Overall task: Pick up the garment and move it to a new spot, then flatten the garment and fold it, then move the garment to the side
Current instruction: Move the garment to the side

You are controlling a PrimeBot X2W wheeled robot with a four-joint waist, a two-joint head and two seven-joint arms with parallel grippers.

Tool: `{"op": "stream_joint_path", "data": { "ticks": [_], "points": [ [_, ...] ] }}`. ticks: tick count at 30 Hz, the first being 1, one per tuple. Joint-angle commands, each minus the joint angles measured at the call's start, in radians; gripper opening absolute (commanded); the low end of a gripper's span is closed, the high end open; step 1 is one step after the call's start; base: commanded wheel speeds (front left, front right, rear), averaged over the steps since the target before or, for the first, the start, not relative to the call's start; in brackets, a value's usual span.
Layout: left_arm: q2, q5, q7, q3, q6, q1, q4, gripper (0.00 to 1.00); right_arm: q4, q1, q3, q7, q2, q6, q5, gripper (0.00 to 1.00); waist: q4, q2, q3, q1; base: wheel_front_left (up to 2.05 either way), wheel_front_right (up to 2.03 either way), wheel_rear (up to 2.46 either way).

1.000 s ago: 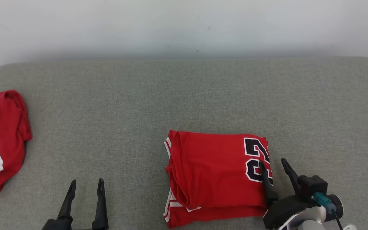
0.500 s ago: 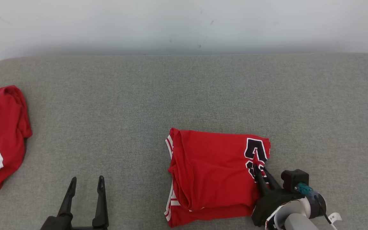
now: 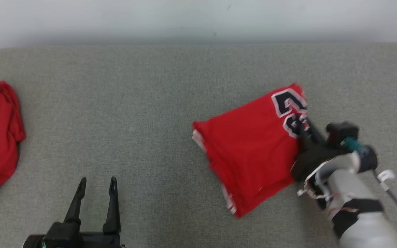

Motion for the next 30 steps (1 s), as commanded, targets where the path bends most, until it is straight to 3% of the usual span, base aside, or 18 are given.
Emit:
{"op": "stream_joint_path", "data": {
  "ticks": [1,13,23,30],
  "points": [
    [-0.001,-0.001,-0.002,-0.004,-0.004,-0.026,-0.011,1.00,0.008,-0.039,-0.006,0.000,-0.032,-0.003,-0.003,0.00,0.002,-0.0001,0.040,-0.0001,0.00,0.00,0.00],
    [-0.001,0.023,-0.002,-0.031,-0.030,-0.132,-0.118,1.00,0.042,-0.228,-0.019,0.005,-0.213,-0.003,-0.051,0.00,-0.015,-0.0001,0.207,-0.0001,0.00,0.00,0.00],
    [0.033,0.072,-0.002,-0.048,-0.049,-0.223,-0.211,1.00,0.043,-0.385,-0.022,0.007,-0.344,-0.003,-0.070,0.00,-0.095,-0.0001,0.343,-0.0001,0.00,0.00,0.00],
    [0.075,0.090,-0.002,-0.062,-0.056,-0.239,-0.284,1.00,0.041,-0.472,-0.029,0.020,-0.397,-0.003,-0.100,0.00,-0.158,-0.0001,0.408,-0.0001,0.00,0.00,0.00]
  ]
}}
